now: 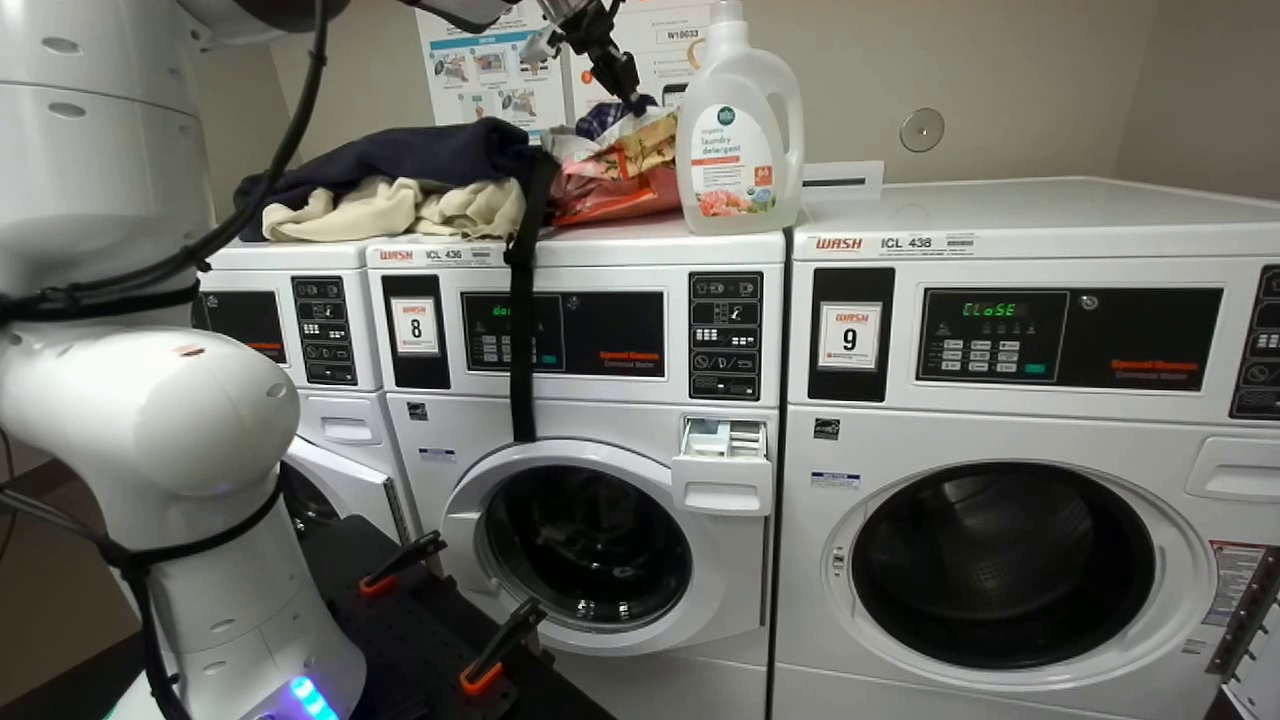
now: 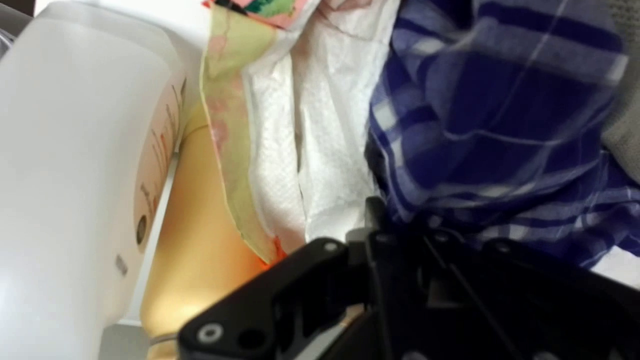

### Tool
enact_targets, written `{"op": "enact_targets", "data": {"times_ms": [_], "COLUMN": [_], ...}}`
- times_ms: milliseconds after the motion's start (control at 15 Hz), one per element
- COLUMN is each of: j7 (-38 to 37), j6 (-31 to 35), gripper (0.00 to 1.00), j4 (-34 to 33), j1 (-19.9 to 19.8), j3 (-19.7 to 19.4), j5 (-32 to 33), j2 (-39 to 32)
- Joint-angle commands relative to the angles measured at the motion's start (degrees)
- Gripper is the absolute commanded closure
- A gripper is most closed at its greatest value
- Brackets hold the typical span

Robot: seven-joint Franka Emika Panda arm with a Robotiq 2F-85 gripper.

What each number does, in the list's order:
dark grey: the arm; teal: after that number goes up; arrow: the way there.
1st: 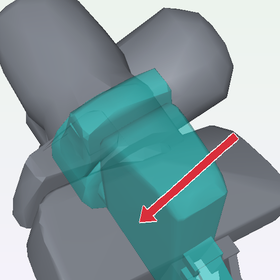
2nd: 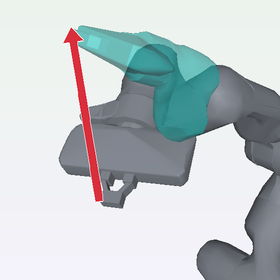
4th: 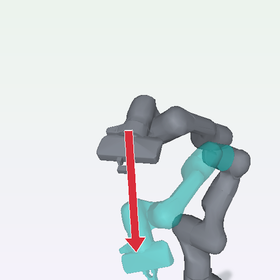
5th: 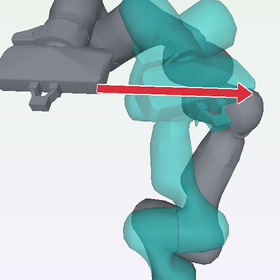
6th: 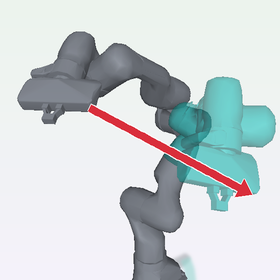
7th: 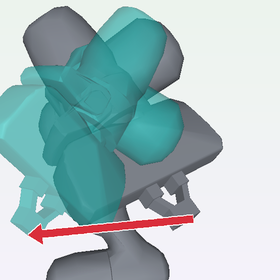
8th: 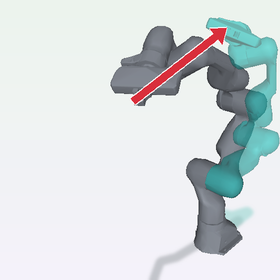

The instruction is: Take the clothes out of the bag on the washing machine

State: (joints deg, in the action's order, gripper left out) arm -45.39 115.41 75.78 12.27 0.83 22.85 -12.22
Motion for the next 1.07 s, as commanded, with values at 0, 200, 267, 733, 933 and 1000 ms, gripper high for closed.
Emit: {"op": "enact_targets", "data": {"times_ms": [0, 200, 267, 733, 933, 1000], "j7": [0.43, 0.5, 0.62, 0.82, 1.0, 1.11], "j6": [-3.2, -4.12, -4.37, -4.27, -4.57, -4.68], "gripper": [0.95, 0.89, 0.65, 0.25, 0.01, 0.0], "j4": [-6.65, -8.2, -8.47, -12.13, -13.75, -14.16], "j1": [1.54, 2.08, 2.13, 2.67, 3.09, 3.22], "j3": [0.12, 0.03, 0.05, 0.22, 0.33, 0.35], "j5": [3.28, 3.79, 3.82, 3.3, 2.92, 2.88], "j2": [-2.34, -3.57, -3.87, -5.85, -6.59, -6.8]}}
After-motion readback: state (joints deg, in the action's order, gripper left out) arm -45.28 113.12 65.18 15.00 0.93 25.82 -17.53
